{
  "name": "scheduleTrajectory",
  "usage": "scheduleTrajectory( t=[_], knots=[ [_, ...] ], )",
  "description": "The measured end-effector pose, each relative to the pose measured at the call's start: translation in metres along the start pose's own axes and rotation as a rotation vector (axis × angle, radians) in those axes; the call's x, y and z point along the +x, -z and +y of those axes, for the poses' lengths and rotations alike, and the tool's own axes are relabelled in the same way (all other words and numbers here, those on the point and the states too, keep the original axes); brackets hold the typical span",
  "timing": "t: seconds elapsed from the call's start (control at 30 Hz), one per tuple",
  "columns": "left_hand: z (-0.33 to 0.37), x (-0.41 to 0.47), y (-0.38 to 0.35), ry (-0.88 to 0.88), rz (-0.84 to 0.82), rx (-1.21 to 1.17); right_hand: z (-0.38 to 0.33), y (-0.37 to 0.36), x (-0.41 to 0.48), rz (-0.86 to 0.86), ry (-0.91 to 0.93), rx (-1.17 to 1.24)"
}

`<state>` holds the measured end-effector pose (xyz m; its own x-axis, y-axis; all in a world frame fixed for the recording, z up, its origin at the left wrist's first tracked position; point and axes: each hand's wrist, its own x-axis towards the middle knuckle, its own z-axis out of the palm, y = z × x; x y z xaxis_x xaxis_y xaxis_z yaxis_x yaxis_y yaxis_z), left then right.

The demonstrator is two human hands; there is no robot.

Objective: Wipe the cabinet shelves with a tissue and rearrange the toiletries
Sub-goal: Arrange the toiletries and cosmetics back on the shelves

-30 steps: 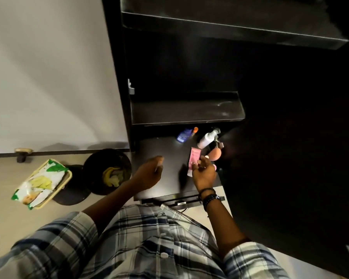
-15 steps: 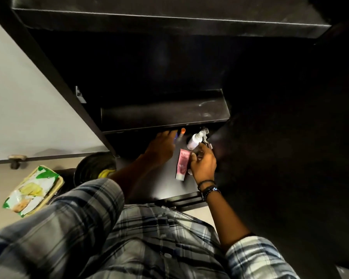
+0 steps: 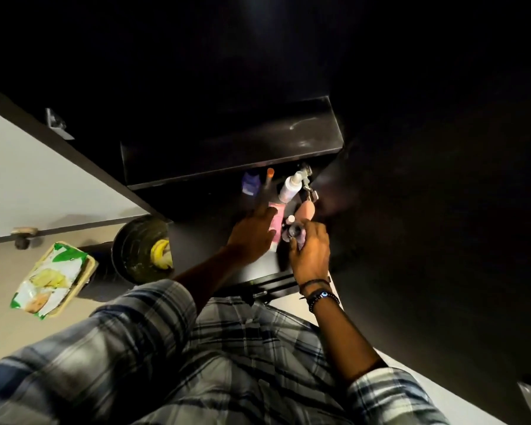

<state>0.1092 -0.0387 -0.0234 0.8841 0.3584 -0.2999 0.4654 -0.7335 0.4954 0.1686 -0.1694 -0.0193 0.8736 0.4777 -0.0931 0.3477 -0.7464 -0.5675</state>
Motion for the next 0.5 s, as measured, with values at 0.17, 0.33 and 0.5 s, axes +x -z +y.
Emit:
scheduleTrajectory(
  t=[0.17, 0.33, 0.5],
  knots=[
    [0.006, 0.011, -0.015, -0.032, -0.06, -0.042, 0.013, 0.001, -0.008, -0.05, -0.005, -0.042],
    [0.008, 0.031, -0.018, -0.151, -0.051, -0.062, 0.008, 0.0, -0.001, -0.103, 0.0, -0.048],
    [0.009, 0.039, -0.02, -0.221, -0.036, -0.008, 0.004, -0.002, 0.012, -0.136, -0.043, -0.076]
  ],
)
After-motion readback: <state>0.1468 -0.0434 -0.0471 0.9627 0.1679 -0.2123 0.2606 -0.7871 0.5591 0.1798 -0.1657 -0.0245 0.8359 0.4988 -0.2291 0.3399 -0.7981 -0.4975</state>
